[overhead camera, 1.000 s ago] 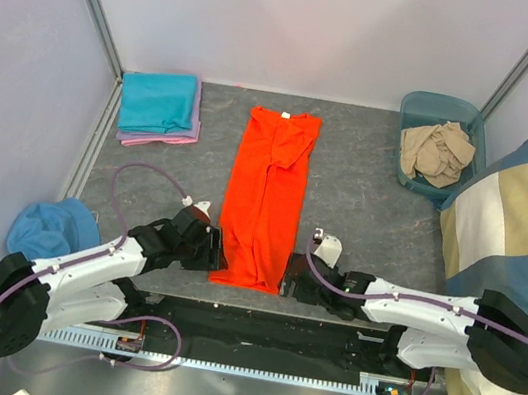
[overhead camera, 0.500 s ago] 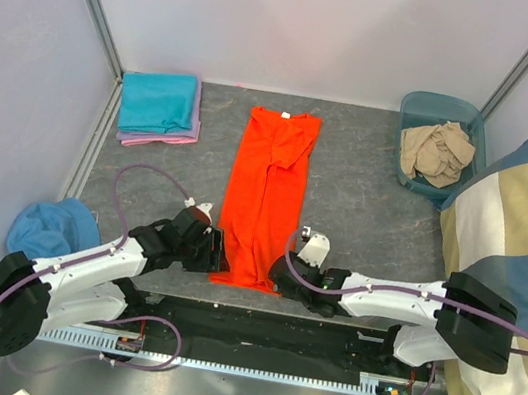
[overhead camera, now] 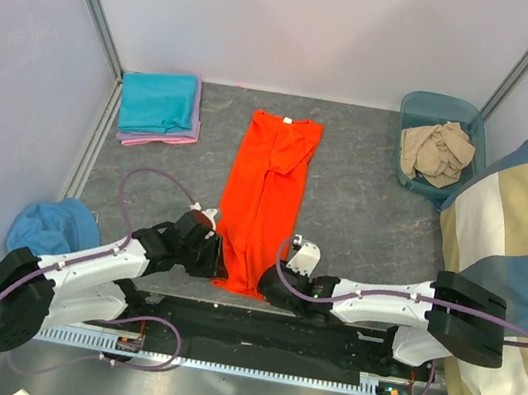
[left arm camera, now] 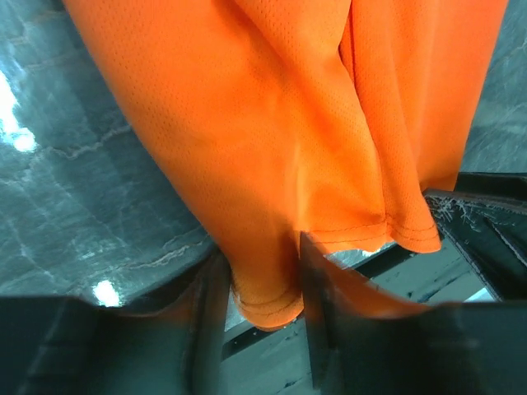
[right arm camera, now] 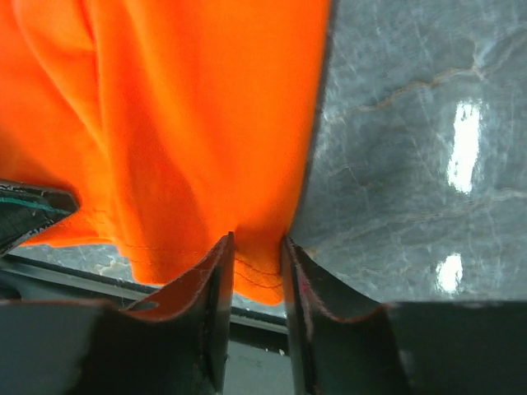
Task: Fold and stack the t-shirts
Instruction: Grab the bottom of the folded rectangular tshirt with both arms, then fold the folded rectangular tshirt in 1/3 of the way
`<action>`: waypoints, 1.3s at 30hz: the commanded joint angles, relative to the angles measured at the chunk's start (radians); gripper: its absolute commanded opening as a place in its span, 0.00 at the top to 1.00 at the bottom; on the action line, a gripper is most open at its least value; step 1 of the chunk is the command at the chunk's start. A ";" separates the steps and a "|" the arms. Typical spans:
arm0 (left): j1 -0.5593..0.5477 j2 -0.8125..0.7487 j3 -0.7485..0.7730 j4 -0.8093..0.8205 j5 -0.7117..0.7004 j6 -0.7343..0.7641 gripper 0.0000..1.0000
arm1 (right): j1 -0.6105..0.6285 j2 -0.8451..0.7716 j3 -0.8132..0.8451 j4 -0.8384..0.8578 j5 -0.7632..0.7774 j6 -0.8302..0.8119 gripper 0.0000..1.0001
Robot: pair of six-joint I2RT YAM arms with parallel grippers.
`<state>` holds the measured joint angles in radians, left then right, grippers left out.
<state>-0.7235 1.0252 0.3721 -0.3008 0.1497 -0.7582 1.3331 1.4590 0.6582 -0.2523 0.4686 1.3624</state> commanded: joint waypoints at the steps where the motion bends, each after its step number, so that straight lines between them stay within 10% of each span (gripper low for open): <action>1: -0.011 -0.002 -0.021 -0.007 0.025 0.028 0.71 | 0.018 0.031 -0.002 -0.099 -0.044 0.037 0.68; 6: -0.013 -0.028 -0.010 -0.053 0.027 0.025 0.86 | 0.018 0.009 0.017 -0.163 -0.018 0.030 1.00; 18: -0.013 -0.093 0.149 -0.130 0.091 0.023 0.94 | -0.011 -0.115 0.132 -0.301 0.114 -0.058 1.00; 39: 0.140 0.370 0.577 0.077 0.004 0.177 0.95 | -0.431 0.075 0.448 -0.145 0.079 -0.546 1.00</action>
<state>-0.6628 1.3342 0.8700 -0.3119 0.1734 -0.6502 0.9619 1.4685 1.0401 -0.4789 0.5816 0.9447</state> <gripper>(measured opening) 0.130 0.010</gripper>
